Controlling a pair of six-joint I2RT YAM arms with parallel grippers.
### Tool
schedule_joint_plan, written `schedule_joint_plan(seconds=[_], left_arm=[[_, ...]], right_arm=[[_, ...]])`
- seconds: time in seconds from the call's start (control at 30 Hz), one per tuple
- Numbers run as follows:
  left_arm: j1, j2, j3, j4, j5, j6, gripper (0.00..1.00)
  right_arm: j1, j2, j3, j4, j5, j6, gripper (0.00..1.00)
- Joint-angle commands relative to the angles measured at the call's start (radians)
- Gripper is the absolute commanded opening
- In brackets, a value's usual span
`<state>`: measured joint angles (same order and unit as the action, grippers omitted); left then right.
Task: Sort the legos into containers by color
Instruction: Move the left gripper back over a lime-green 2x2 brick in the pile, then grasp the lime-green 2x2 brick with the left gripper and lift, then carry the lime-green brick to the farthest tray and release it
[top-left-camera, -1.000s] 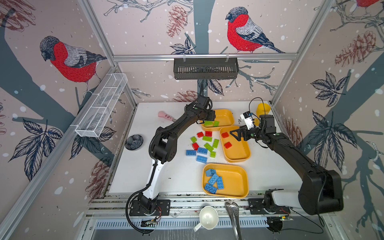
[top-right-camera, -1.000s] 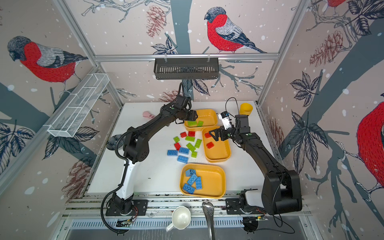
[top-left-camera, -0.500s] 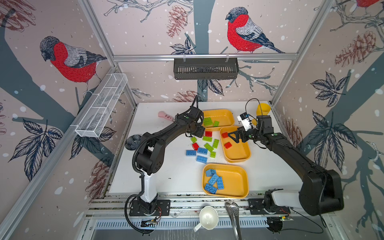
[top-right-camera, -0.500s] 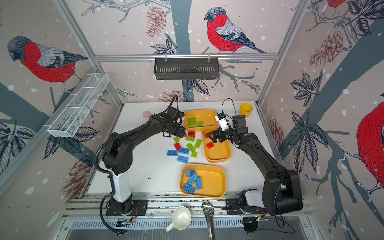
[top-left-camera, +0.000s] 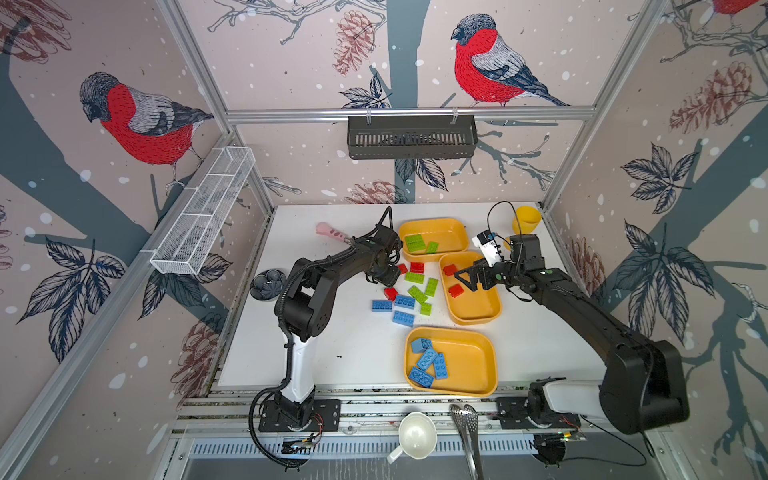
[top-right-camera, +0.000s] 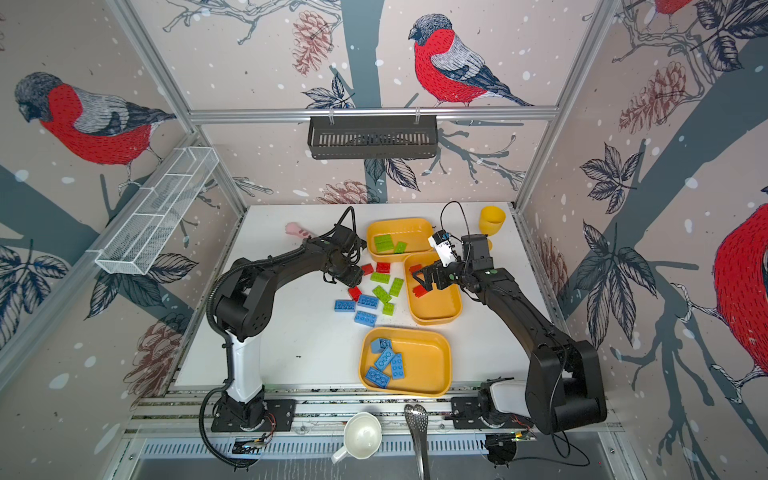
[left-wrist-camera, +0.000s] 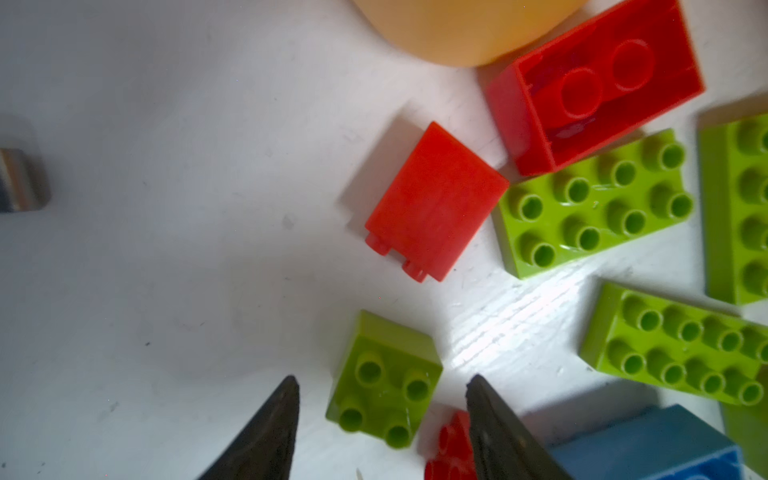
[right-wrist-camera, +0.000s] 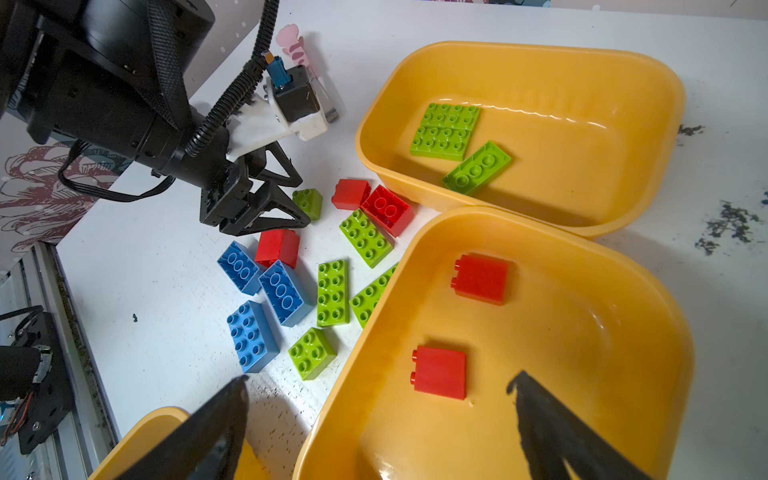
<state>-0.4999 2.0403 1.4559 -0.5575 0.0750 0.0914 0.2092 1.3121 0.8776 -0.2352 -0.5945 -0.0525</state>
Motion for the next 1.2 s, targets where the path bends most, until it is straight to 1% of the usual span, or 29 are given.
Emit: schedule_joint_plan(seconds=[0.0, 0.07, 0.27, 0.37, 0.47, 0.57, 0.63, 0.7, 0.8, 1.0, 1.17], left_arm=[[0.0, 0.019, 0.001, 0.03, 0.003, 0.035, 0.61], [0.0, 0.031, 0.003, 0.031, 0.002, 0.041, 0.57], [0.0, 0.042, 0.005, 0.034, -0.007, 0.048, 0.37], [0.004, 0.037, 0.01, 0.031, -0.003, 0.047, 0.3], [0.003, 0.027, 0.033, -0.013, 0.0, 0.039, 0.28], [0.003, -0.011, 0.057, -0.045, 0.029, 0.014, 0.28], [0.003, -0.037, 0.077, -0.054, 0.062, -0.016, 0.28], [0.003, -0.068, 0.086, -0.03, 0.117, -0.058, 0.28], [-0.003, -0.084, 0.132, -0.014, 0.175, -0.107, 0.28], [-0.028, -0.021, 0.278, 0.023, 0.252, -0.163, 0.28], [-0.039, 0.116, 0.443, 0.063, 0.222, -0.207, 0.28]], right_arm=[[0.002, -0.01, -0.006, 0.0, 0.007, -0.007, 0.99], [0.002, -0.013, -0.008, -0.002, 0.009, -0.007, 0.99], [0.001, -0.014, -0.012, -0.007, 0.012, -0.01, 1.0], [0.002, -0.014, -0.012, -0.009, 0.012, -0.013, 0.99], [0.002, -0.017, -0.008, -0.016, 0.016, -0.017, 1.0], [0.001, -0.019, -0.007, -0.016, 0.019, -0.018, 0.99], [-0.001, -0.02, -0.005, -0.014, 0.019, -0.017, 0.99], [-0.001, -0.02, -0.006, -0.009, 0.018, -0.015, 0.99], [-0.002, -0.017, -0.001, -0.008, 0.019, -0.015, 0.99], [-0.01, -0.019, 0.004, -0.003, 0.022, -0.014, 0.99], [-0.017, -0.021, 0.003, 0.002, 0.028, -0.012, 0.99]])
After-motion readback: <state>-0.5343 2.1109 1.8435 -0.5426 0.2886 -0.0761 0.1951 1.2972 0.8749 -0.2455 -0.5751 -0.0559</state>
